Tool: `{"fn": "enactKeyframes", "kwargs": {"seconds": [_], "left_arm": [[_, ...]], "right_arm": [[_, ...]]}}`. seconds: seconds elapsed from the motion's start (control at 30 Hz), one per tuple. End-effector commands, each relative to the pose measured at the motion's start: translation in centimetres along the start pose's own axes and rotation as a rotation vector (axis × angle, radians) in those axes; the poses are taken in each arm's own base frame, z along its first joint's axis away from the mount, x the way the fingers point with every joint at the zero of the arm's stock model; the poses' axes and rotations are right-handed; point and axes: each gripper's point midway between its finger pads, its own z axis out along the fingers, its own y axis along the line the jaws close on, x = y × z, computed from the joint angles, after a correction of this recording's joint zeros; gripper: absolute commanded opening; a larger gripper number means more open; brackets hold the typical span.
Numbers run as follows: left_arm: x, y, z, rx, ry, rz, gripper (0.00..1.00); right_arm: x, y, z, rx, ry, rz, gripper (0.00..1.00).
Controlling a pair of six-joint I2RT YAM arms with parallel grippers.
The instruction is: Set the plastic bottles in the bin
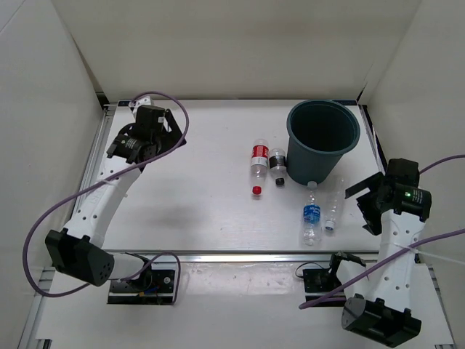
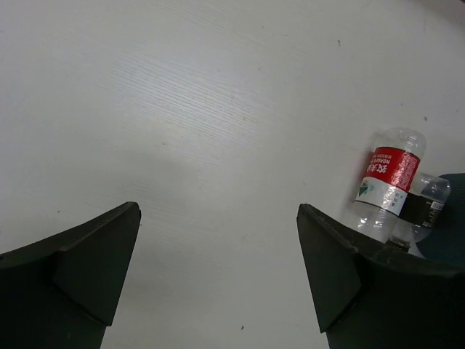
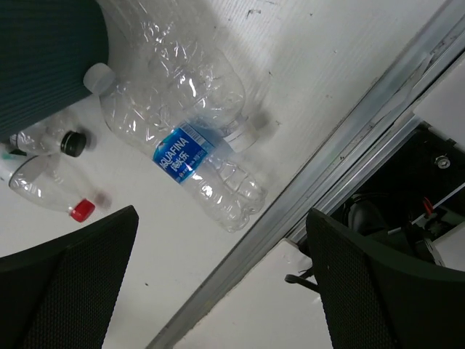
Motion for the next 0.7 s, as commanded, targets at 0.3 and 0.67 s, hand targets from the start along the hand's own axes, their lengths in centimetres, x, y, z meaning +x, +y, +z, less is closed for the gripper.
{"fn": "enactKeyframes", "kwargs": {"seconds": [0.3,0.67], "left_arm": [[0.6,-2.9,-0.5,0.195,0.042,0.242,1.0],[1.9,-2.1,1.4,0.159,0.111,0.253,1.0]], "right_arm": [[-1.7,0.8,5.6,0.028,0.009,-0.095,1.0],[-0.9,3.9,12.3,-0.002,0.219,-0.11,1.0]]}}
